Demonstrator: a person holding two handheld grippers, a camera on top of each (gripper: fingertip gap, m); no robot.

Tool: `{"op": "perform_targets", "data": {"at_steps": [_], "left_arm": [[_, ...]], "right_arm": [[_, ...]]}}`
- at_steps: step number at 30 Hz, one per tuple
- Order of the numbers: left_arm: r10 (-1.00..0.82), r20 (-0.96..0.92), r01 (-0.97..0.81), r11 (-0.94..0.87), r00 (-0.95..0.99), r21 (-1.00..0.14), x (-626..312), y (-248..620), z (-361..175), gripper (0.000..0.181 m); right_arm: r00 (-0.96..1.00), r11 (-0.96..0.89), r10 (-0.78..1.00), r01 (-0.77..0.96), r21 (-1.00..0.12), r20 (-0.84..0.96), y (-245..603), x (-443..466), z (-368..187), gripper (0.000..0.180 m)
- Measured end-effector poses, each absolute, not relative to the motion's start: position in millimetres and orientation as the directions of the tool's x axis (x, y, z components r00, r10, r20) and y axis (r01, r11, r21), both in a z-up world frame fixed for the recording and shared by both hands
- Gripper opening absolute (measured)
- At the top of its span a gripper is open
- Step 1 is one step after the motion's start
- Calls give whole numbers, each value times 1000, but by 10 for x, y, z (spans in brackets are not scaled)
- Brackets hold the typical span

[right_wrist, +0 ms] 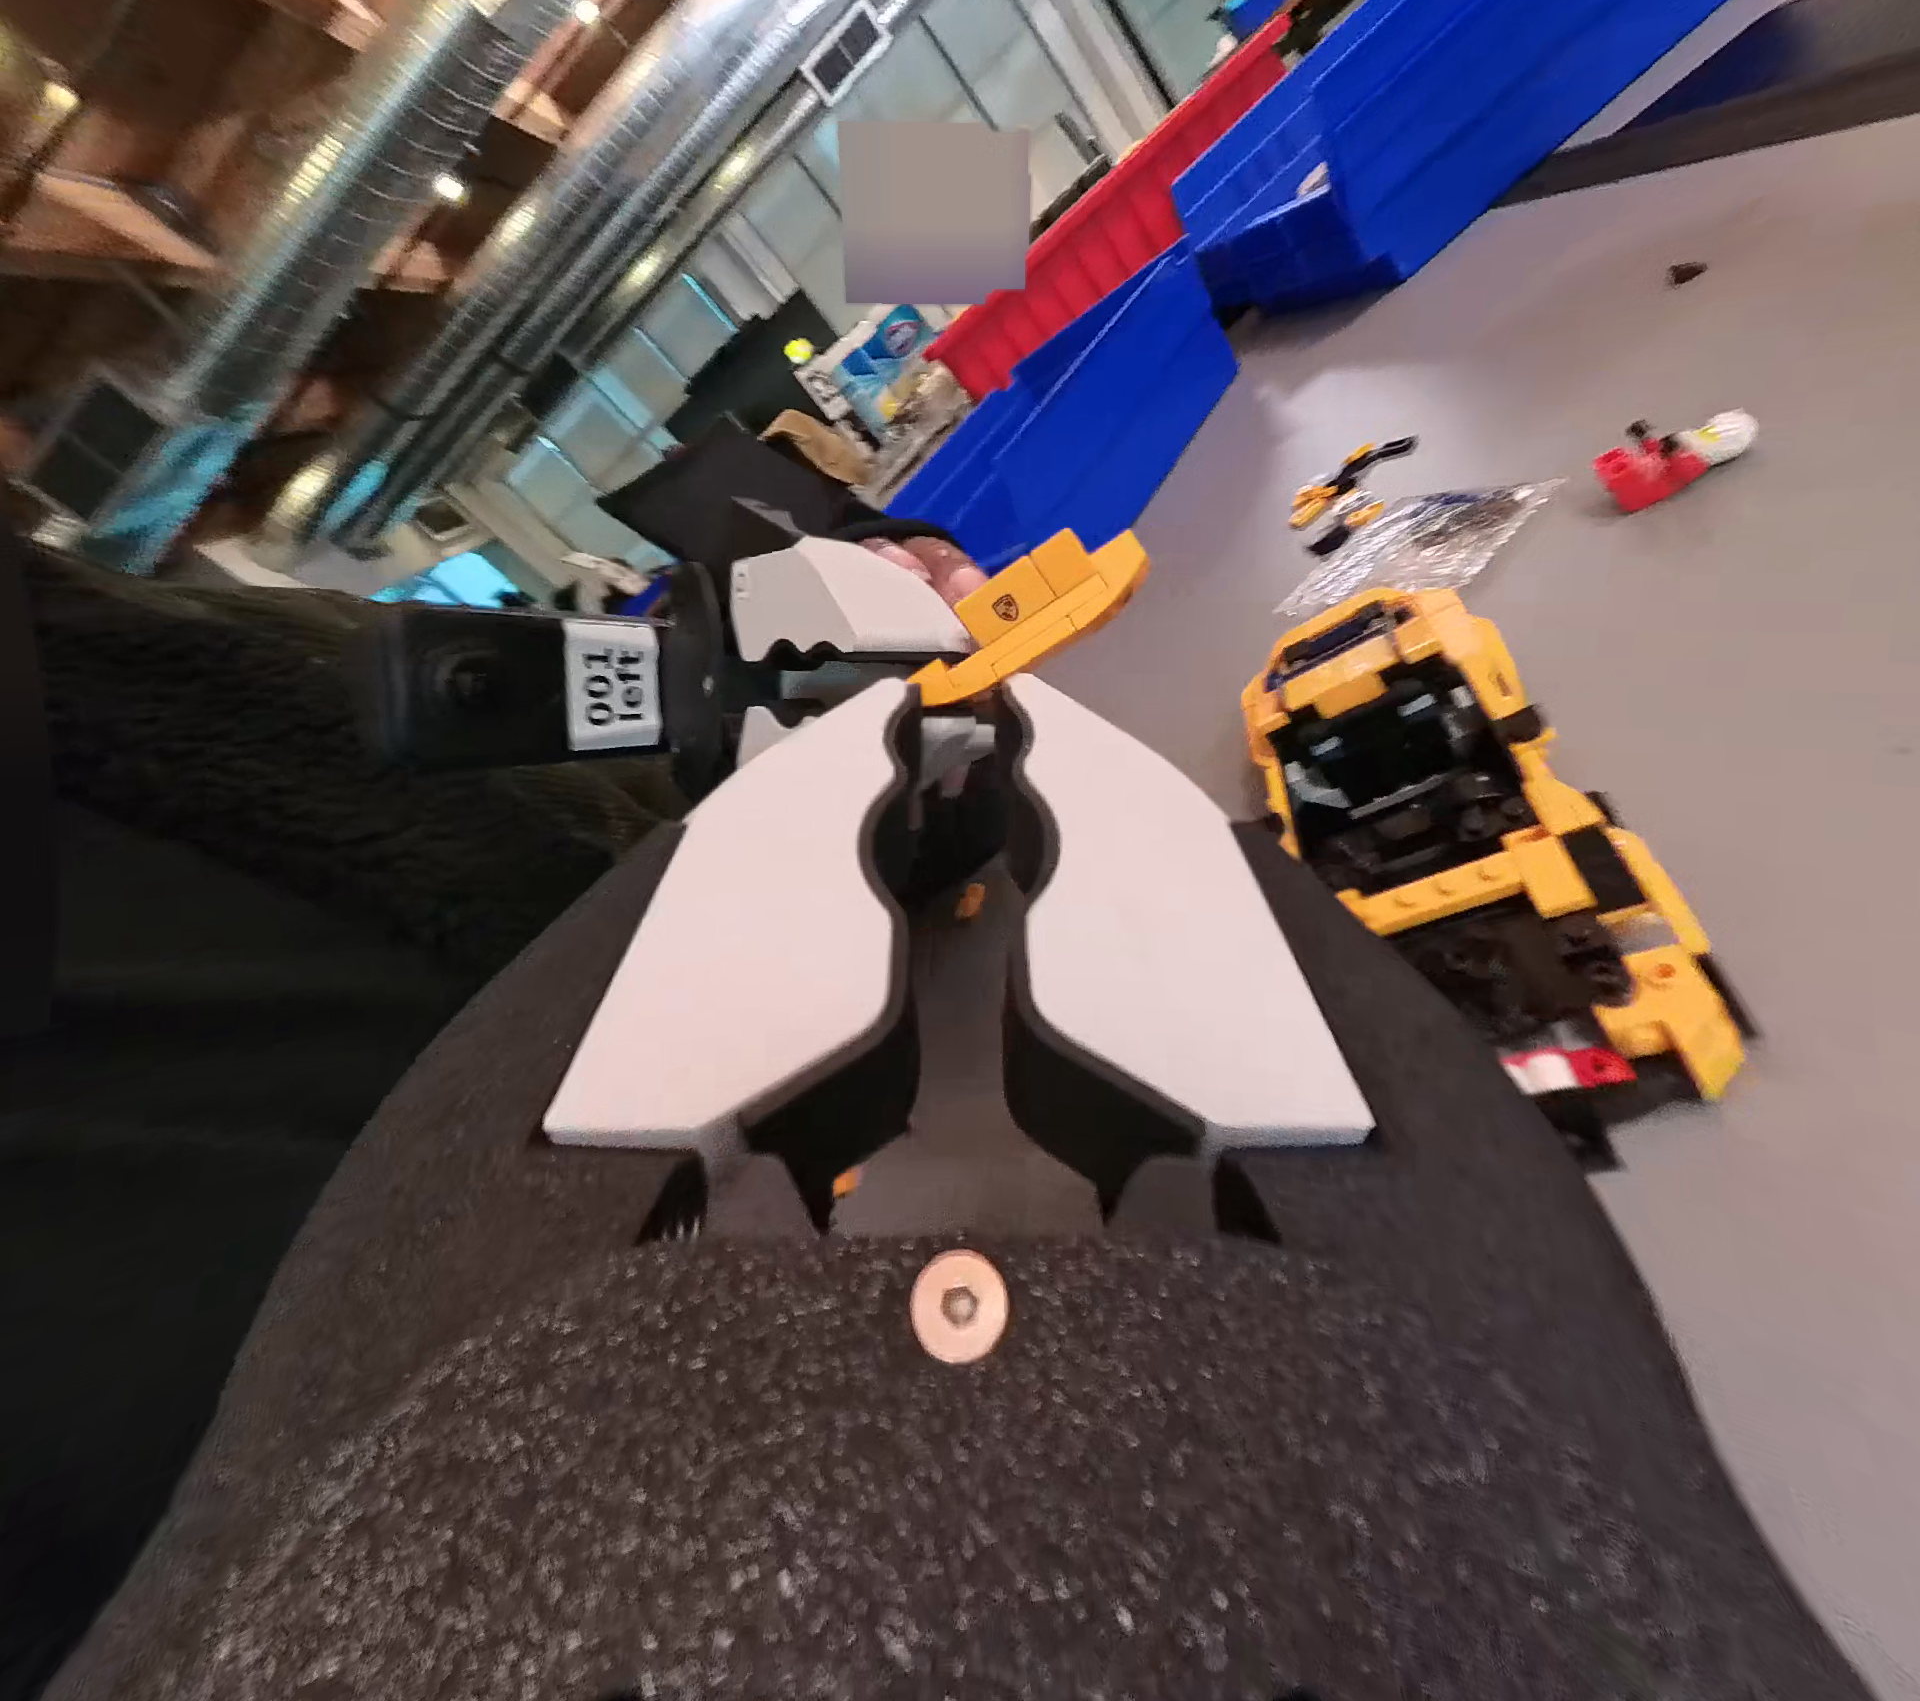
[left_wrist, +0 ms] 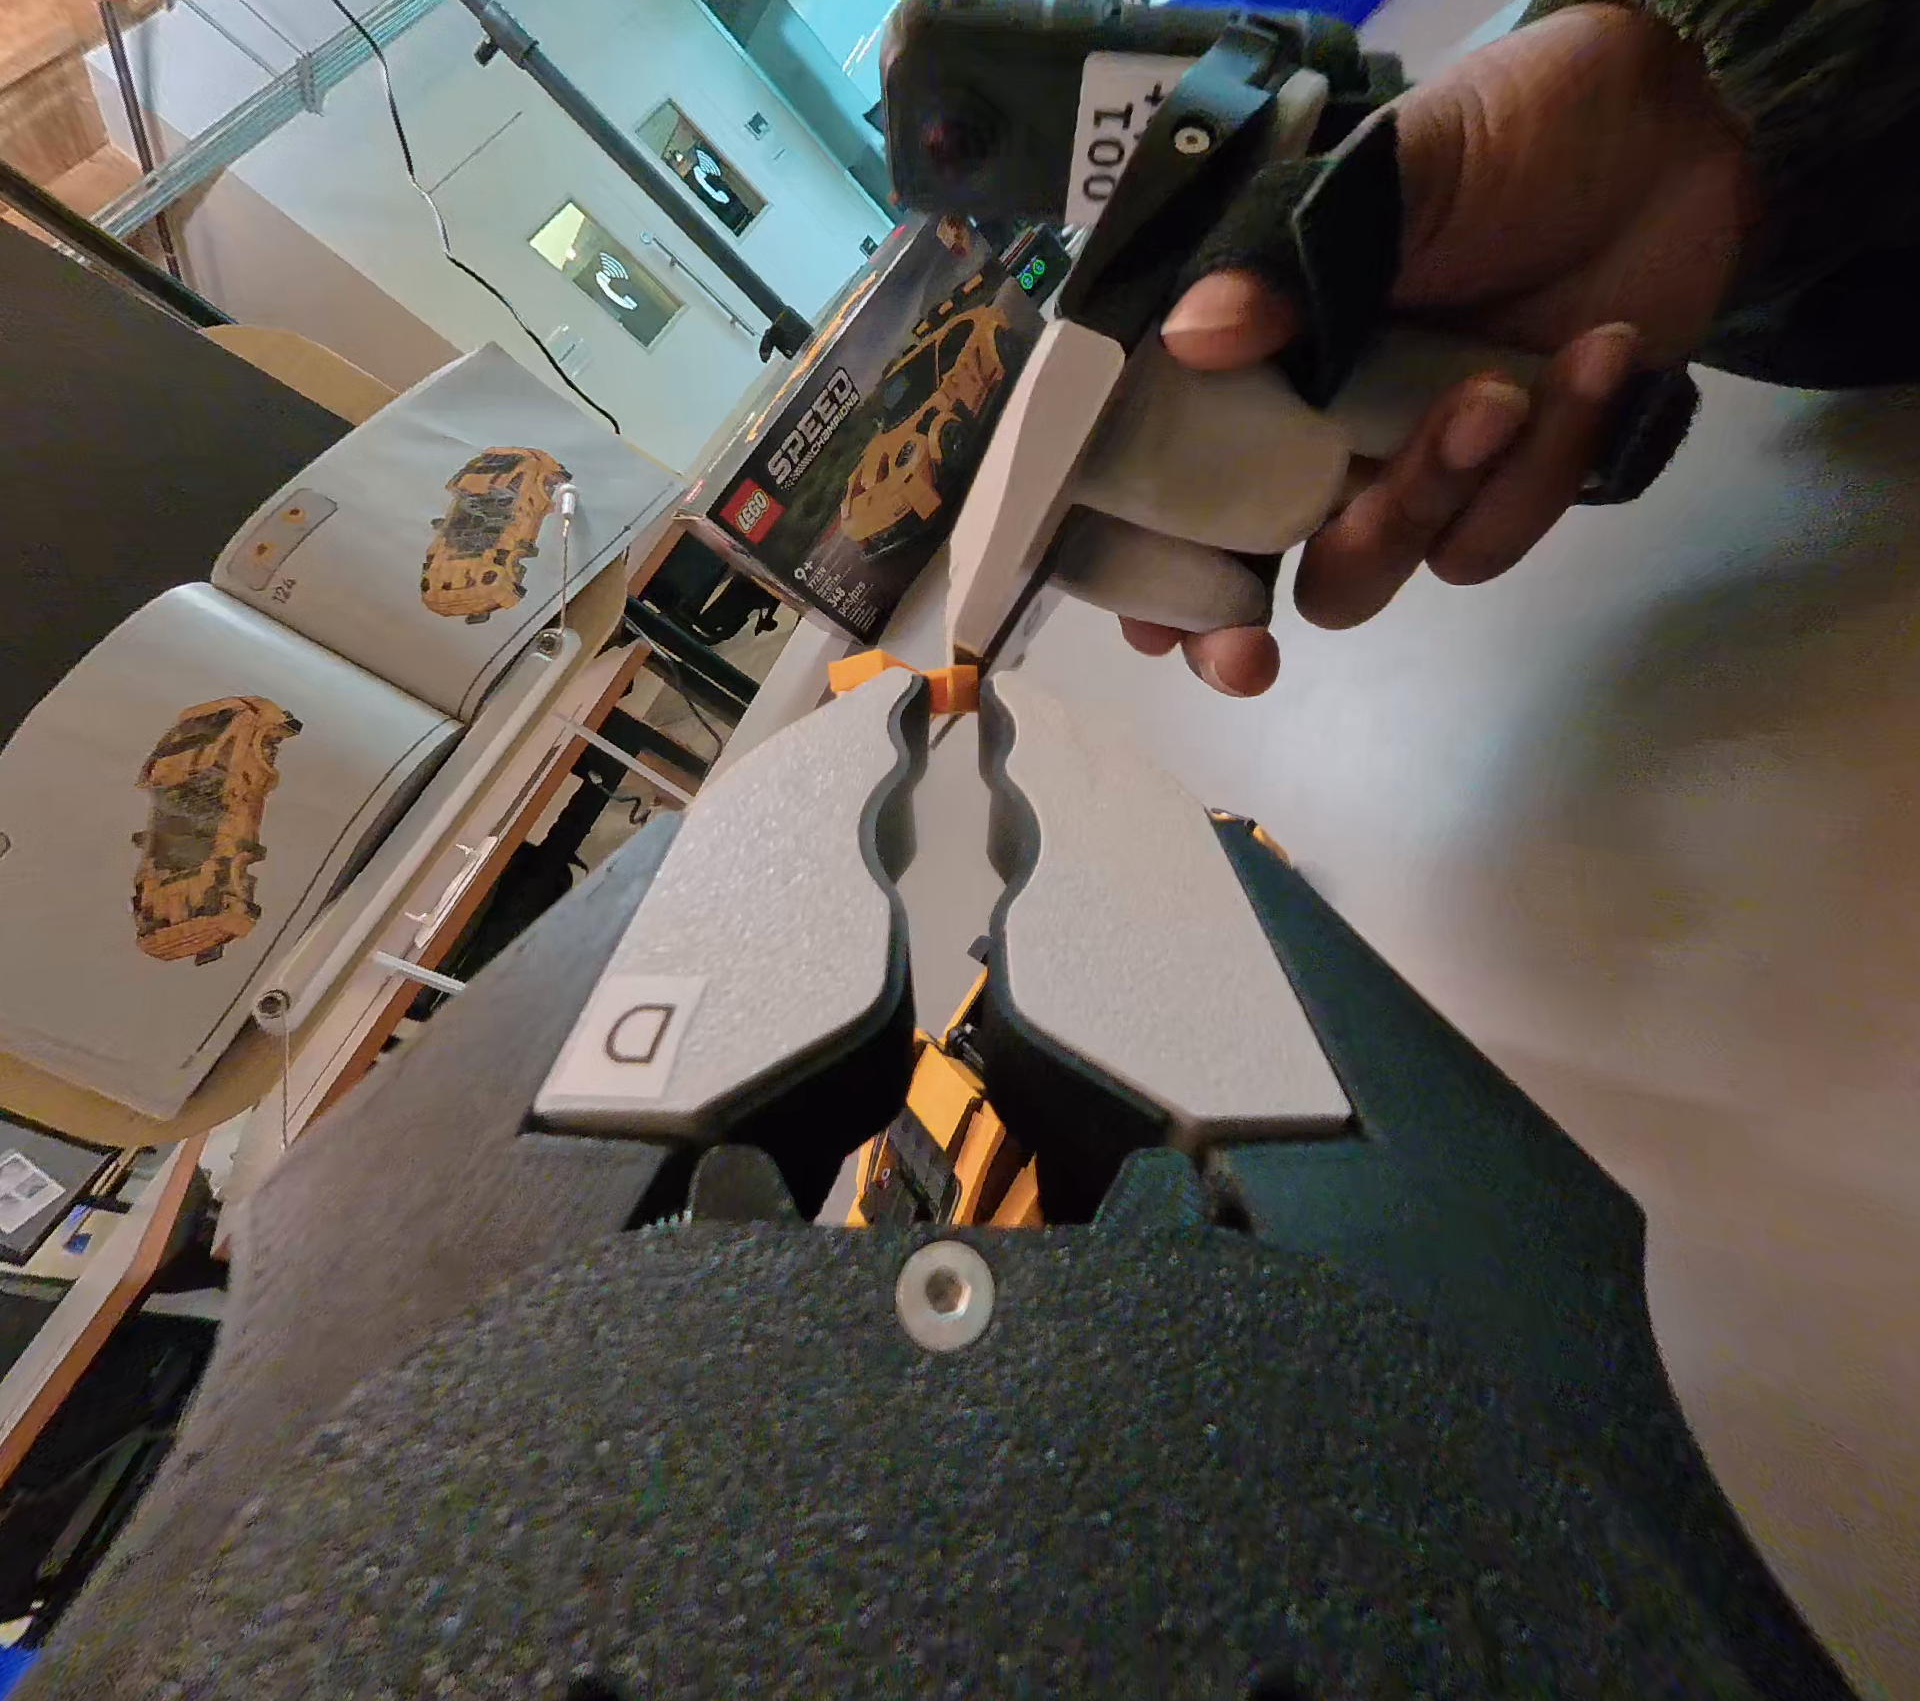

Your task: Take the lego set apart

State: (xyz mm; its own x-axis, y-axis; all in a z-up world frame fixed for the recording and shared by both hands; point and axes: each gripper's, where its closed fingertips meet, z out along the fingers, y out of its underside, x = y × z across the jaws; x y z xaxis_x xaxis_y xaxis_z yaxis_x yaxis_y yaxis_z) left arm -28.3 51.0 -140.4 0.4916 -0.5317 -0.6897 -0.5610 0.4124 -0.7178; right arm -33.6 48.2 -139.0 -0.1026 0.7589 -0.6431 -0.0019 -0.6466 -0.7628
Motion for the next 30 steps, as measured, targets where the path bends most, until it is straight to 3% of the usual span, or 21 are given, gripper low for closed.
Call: {"op": "perform_targets", "data": {"at_steps": [2, 9, 16, 20, 25, 30], "left_arm": [[-509, -710, -560, 443, 486, -700, -278, 483, -1372, 8], [-481, -724, -478, 545, 494, -688, -210, 312, -1175, 8], [-596, -638, -365, 525, 488, -769, -151, 232, -1162, 8], [-670, -564, -314, 469, 483, -825, -161, 249, -1200, 16], [-731, -460, -280, 366, 503, -888, -299, 392, -1238, 26], [-784, -455, -552, 176, 422, -815, -563, 745, -1728, 46]], "right_arm": [[-167, -715, 688, 7, -699, -706, 458, -336, -1367, 22], [-346, -855, 488, -5, -519, -801, 450, -292, -1244, 23], [-457, -866, 445, 1, -500, -770, 378, -230, -1082, 8], [-406, -835, 508, -13, -551, -760, 461, -173, -1078, 8], [-146, -765, 639, -21, -644, -755, 860, 74, -1292, 8], [19, -808, 587, 73, -584, -810, 1022, 220, -1673, 8]]}}
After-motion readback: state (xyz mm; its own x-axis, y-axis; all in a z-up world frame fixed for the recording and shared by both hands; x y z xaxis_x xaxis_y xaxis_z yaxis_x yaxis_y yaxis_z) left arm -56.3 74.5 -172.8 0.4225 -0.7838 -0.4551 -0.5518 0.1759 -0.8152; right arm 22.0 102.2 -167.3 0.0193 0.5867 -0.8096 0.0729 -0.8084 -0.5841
